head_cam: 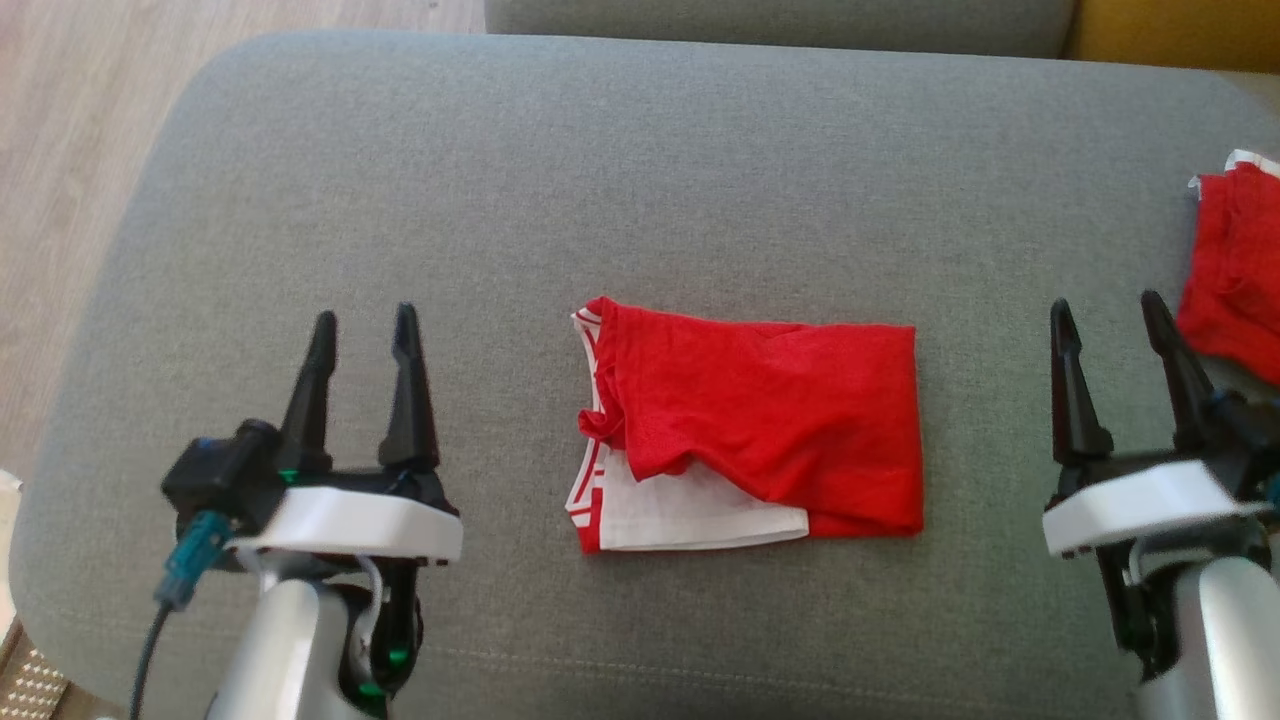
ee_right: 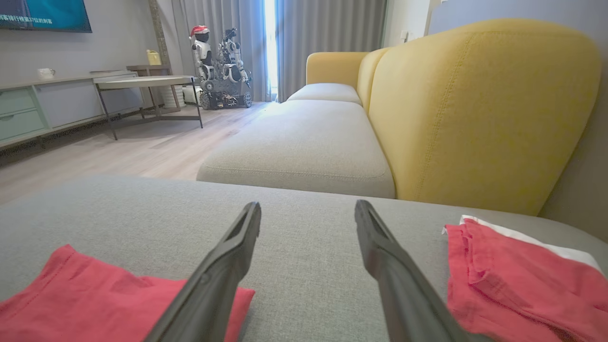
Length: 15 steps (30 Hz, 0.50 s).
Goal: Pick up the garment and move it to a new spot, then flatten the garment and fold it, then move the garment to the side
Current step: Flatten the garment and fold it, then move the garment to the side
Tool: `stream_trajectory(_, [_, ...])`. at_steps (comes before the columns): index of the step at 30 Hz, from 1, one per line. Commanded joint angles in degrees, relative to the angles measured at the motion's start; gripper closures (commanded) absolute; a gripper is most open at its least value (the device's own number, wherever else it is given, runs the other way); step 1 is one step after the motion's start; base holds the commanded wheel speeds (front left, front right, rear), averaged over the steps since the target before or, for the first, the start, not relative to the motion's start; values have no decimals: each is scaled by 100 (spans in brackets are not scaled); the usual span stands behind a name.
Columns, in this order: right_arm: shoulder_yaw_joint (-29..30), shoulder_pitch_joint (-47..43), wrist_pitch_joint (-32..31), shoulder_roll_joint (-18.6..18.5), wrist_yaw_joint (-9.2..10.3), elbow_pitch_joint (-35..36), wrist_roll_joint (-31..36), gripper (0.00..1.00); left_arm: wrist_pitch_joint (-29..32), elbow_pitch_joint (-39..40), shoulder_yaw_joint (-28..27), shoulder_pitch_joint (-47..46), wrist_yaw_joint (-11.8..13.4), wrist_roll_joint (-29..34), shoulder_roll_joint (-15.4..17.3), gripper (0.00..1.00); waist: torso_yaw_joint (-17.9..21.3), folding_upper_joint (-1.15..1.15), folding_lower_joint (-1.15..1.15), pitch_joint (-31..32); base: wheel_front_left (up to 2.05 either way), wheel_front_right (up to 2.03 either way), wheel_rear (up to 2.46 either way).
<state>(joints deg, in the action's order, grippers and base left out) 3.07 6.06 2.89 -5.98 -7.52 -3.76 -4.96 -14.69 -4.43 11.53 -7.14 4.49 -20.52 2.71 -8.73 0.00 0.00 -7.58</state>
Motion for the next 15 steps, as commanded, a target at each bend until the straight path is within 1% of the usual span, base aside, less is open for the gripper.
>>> stream_trajectory(1, [-68,-14,214,2,3,218,182,0,-30,170,-115,-90,-17,108,17,0,13,0,0,19,0,0,0])
stream_trajectory(7, [21,-187,485,127,3,133,434,0,-30,233,-8,-25,15,221,17,0,52,0,0,29,0,0,0])
stream_trajectory(10, [26,-196,530,169,3,91,484,0,-30,274,40,-16,19,328,17,0,73,0,0,19,0,0,0])
stream_trajectory(15, [40,-184,566,210,3,47,512,0,-30,304,23,-7,44,317,17,0,87,0,0,26,0,0,0])
